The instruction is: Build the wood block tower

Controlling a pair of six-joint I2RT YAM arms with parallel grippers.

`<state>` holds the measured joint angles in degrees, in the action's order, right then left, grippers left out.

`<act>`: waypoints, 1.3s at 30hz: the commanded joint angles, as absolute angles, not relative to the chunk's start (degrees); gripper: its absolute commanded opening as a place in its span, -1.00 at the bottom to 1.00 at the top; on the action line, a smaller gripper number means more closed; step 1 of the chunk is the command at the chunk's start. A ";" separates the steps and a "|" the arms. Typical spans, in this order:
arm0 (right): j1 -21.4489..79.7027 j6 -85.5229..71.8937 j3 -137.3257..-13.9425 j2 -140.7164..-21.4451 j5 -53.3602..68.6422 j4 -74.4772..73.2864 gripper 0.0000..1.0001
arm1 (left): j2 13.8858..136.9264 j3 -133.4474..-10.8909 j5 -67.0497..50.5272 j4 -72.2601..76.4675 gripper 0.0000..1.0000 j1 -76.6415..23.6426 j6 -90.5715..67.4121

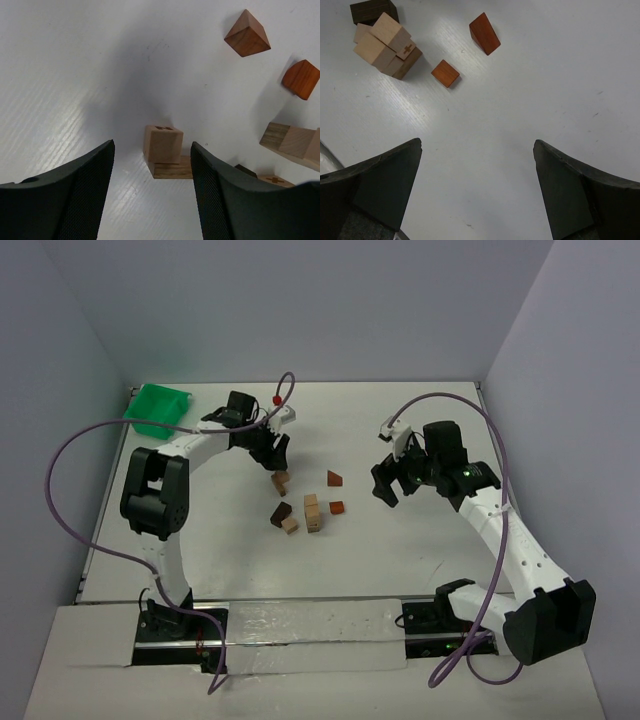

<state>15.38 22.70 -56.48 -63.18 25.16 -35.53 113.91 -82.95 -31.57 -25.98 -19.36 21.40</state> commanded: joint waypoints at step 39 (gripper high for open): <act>14.63 21.93 -56.12 -62.98 26.94 -32.08 0.99 | 111.64 -77.14 -26.94 -25.69 -0.15 -21.49 25.41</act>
<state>15.05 22.35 -56.16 -63.94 25.90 -34.22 115.49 -78.61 -27.08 -27.50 -21.32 25.92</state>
